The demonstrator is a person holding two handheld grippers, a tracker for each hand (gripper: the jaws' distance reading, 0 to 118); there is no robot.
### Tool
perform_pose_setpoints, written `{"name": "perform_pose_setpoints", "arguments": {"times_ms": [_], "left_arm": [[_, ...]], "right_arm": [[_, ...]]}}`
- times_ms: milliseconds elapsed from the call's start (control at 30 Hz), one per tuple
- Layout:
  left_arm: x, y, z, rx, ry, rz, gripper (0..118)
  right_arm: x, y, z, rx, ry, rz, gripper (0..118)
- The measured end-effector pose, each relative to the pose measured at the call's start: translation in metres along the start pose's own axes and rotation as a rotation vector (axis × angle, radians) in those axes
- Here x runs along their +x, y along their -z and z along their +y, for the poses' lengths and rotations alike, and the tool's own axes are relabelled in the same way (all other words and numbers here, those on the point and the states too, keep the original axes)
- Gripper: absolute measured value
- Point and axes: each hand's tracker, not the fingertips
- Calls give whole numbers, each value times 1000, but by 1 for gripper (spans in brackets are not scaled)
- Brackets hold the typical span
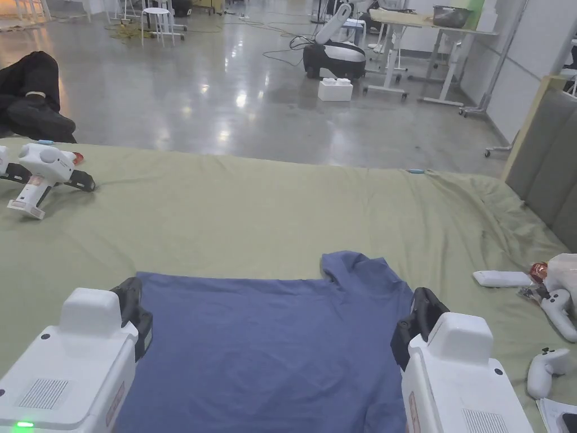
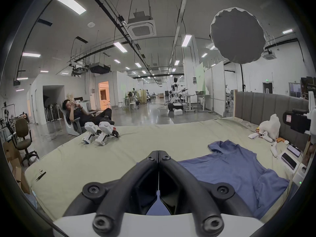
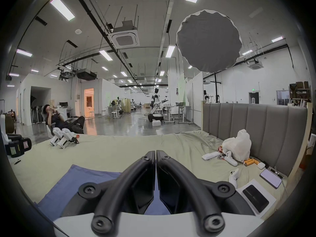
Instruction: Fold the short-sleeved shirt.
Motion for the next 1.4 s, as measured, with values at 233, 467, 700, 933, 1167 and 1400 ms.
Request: {"name": "perform_pose_setpoints", "arguments": {"times_ms": [233,467,700,933,1167,1400], "left_arm": [[-29,2,-9,-113,-87,-24,0],[-90,-20,-58,-477,-128,-90,0],[-118,-39,-104,-748,-209,-81,33],[-113,-6,-156,-923,-185,43,60],[-93,-6,-157,-928,-127,30,19],[-90,-6,-153,-924,-119,-5,3]], "right_arm": [[-2,6,-3,-31,-38,4,0],[2,9,-22,-122,-47,33,0],[-2,13,-45,-205,-69,62,0],[1,13,-55,-249,-70,75,0],[22,6,-62,-288,-77,55,0],[67,-2,-60,-427,-100,42,4]]}}
